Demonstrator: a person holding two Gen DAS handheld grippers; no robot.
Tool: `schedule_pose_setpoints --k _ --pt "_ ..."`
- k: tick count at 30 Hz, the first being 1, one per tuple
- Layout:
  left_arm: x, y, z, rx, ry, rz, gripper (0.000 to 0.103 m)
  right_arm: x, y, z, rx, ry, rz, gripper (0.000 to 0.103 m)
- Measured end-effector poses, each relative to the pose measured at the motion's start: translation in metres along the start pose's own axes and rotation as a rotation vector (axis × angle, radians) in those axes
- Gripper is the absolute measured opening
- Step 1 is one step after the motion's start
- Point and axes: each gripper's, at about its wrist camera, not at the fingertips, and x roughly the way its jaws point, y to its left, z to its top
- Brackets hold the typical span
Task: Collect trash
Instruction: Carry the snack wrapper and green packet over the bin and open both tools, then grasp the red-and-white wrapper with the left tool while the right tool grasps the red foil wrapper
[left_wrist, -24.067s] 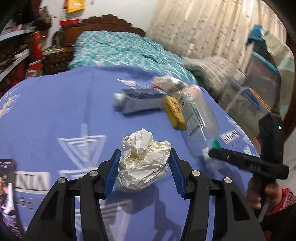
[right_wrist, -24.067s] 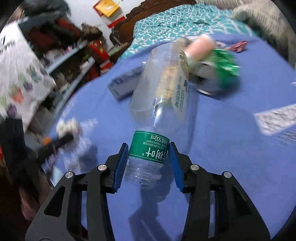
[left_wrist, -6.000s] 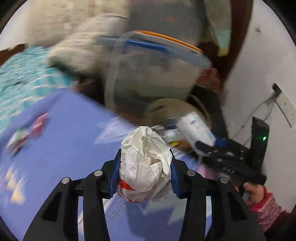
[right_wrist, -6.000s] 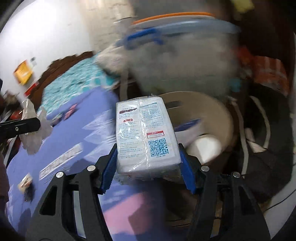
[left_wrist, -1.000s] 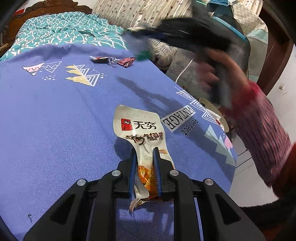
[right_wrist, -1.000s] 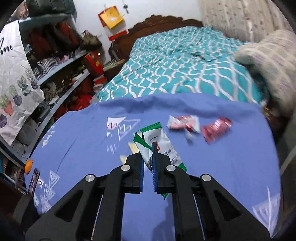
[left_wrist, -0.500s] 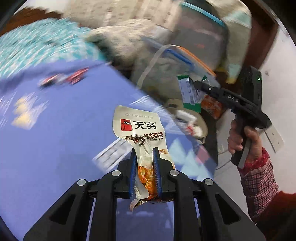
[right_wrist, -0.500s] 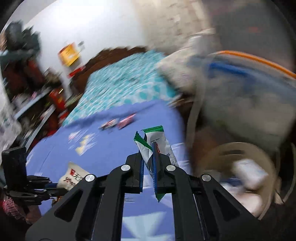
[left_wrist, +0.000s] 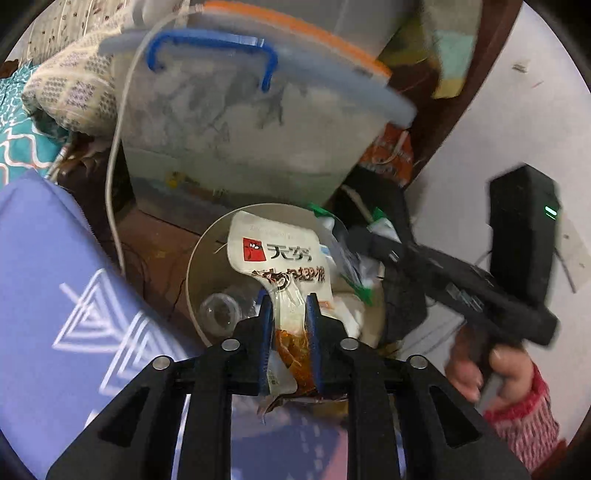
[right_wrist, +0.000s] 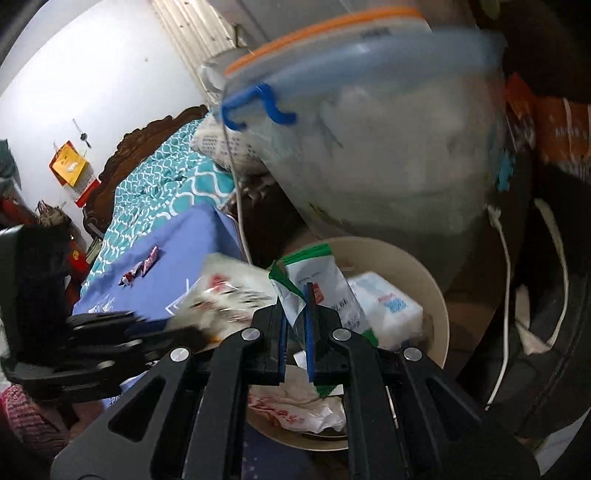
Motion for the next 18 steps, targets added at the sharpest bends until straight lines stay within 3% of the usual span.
schedule_pose_setpoints --k 1,2,4,7,8,9,10,11,15,18 --pt "0.012 0.000 0.003 0.000 0.020 0.015 0.057 -0.001 -0.002 -0.004 0.011 0.002 0.009 0.013" --pt "0.022 0.001 0.003 -0.003 0.034 0.055 0.074 0.001 -0.002 -0.006 0.019 0.010 0.015 0.013" --pt "0.030 0.005 0.002 -0.006 0.037 0.086 0.072 0.005 -0.005 -0.012 0.033 0.031 0.026 0.013" --pt "0.019 0.013 -0.003 -0.026 0.024 0.069 0.072 0.006 -0.004 -0.019 0.041 0.038 0.041 0.018" --pt "0.011 0.017 -0.005 -0.027 0.010 0.069 0.072 0.005 -0.003 -0.020 0.043 0.038 0.045 0.031" --pt "0.003 0.020 -0.007 -0.030 -0.004 0.068 0.073 0.005 -0.003 -0.021 0.048 0.036 0.051 0.062" --pt "-0.006 0.024 -0.010 -0.035 -0.021 0.068 0.073 0.004 -0.002 -0.022 0.054 0.024 0.054 0.078" --pt "-0.017 0.027 -0.014 -0.045 -0.040 0.067 0.073 0.003 0.001 -0.023 0.057 -0.005 0.051 0.085" --pt "-0.057 0.041 -0.030 -0.092 -0.092 0.053 0.073 0.003 0.018 -0.019 0.030 -0.012 0.063 0.084" --pt "-0.086 0.051 -0.048 -0.100 -0.124 0.067 0.073 -0.015 0.031 -0.012 0.020 -0.070 0.073 0.084"
